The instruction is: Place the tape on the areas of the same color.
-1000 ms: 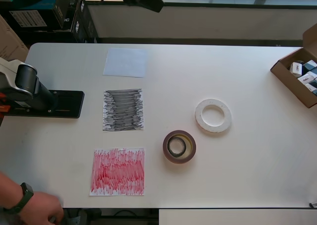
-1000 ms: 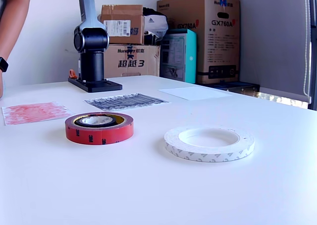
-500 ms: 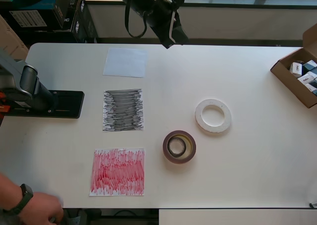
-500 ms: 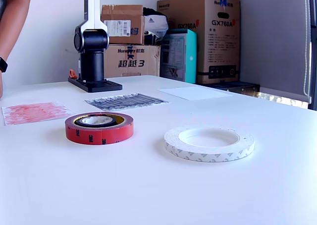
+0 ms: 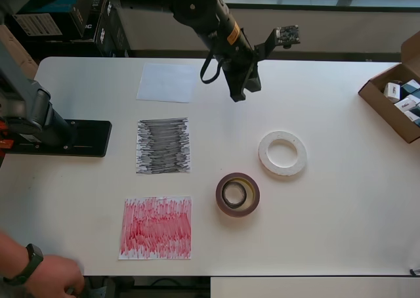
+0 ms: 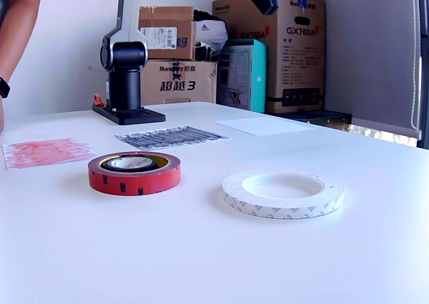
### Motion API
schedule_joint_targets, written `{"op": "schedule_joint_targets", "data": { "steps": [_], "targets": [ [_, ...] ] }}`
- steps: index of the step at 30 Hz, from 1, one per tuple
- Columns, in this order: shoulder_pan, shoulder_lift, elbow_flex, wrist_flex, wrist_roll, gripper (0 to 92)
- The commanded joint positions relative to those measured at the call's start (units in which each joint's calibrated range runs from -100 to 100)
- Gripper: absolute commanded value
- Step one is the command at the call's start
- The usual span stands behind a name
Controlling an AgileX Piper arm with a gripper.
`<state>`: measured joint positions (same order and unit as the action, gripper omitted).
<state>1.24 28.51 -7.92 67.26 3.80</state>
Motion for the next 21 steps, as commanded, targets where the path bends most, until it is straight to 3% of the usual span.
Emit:
{"op": "schedule_joint_targets", "data": {
  "steps": [1,15,21],
  "targets": [
    [-0.4,2.9,-2.3,0.2,1.5,0.1],
    [-3.1,10.7,-2.2,0.2,2.0,0.1],
    [-3.2,14.6,-5.1,0.0,8.2,0.2]
  ]
}}
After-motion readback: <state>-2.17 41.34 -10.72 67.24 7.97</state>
